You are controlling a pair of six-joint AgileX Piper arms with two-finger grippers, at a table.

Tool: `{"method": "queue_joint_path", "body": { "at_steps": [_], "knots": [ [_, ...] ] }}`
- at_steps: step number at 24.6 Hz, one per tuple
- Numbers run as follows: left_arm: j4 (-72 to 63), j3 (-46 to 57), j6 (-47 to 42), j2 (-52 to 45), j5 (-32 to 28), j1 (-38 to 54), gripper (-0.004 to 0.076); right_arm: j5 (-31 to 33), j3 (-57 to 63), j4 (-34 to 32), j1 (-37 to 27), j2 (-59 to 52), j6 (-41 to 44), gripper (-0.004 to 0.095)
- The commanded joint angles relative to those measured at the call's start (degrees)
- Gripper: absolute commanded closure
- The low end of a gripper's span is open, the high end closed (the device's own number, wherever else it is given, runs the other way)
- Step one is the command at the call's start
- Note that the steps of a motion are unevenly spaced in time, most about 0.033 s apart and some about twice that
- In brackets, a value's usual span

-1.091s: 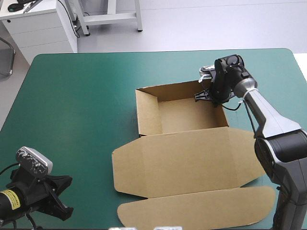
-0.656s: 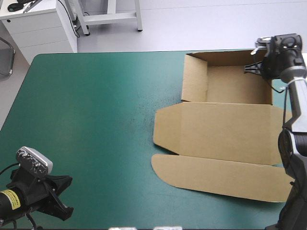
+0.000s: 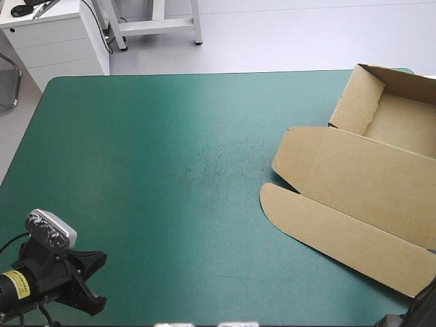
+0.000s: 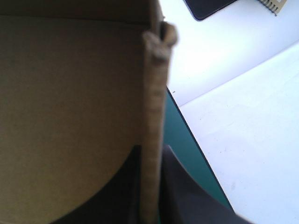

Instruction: Fold the box

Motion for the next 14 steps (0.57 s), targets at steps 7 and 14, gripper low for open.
{"method": "queue_joint_path", "body": {
  "at_steps": [7, 14],
  "knots": [
    [-1.42, -1.30, -0.40, 0.38, -7.68, -0.03, 0.0731, -1.36, -1.91, 0.73, -1.78, -3.11, -3.00, -0.0015],
    [-0.41, -1.30, -0.40, 0.38, -8.81, -0.03, 0.0731, -0.48, -1.91, 5.39, -1.78, -7.05, -5.14, 0.0415]
  ]
}}
